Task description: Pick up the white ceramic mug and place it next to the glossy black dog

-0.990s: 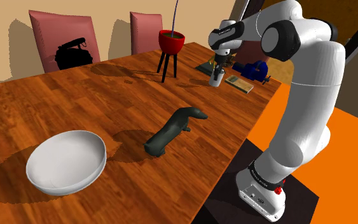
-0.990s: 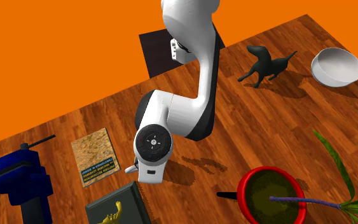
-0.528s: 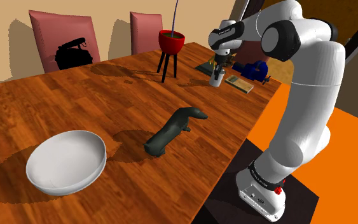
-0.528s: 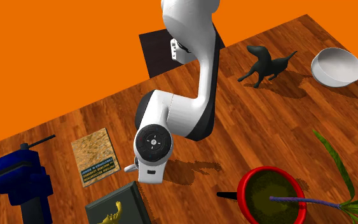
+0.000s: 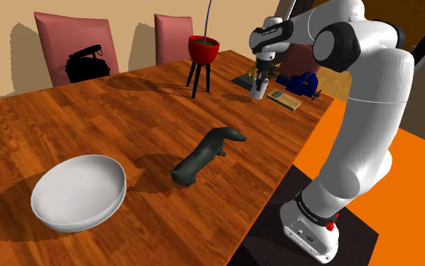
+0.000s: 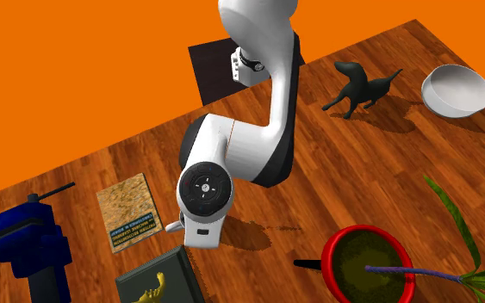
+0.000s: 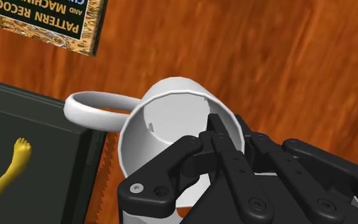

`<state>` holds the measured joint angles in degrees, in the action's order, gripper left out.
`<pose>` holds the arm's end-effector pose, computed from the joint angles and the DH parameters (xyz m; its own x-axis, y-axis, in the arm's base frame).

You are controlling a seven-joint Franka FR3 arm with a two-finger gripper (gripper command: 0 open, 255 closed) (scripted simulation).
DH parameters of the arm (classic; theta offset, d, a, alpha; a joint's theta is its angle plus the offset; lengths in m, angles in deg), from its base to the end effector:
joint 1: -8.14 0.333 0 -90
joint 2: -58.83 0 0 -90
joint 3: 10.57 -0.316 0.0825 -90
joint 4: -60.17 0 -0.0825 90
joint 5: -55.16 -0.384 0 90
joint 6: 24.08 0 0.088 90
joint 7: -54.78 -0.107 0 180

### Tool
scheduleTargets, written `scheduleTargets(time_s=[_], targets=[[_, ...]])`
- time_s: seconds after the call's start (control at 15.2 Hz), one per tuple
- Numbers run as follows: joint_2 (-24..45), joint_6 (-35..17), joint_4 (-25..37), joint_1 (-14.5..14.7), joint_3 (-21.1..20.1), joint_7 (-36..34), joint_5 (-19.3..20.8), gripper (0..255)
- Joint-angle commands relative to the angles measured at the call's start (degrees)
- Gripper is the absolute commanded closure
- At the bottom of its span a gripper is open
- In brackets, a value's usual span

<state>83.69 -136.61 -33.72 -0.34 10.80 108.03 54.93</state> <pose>0.5849 -0.3039 0.3737 0.8960 0.4110 -0.1682 0.4207 -0.9069 0.0249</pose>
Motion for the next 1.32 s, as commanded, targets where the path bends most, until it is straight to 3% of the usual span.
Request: scheduleTargets(time_s=[0.0,1.25], targets=[[-0.6,1.2,0.6,0.1,0.1,0.0,0.2,255],[-3.3,14.6,11.6,-0.1,0.7,0.9,1.0,255]])
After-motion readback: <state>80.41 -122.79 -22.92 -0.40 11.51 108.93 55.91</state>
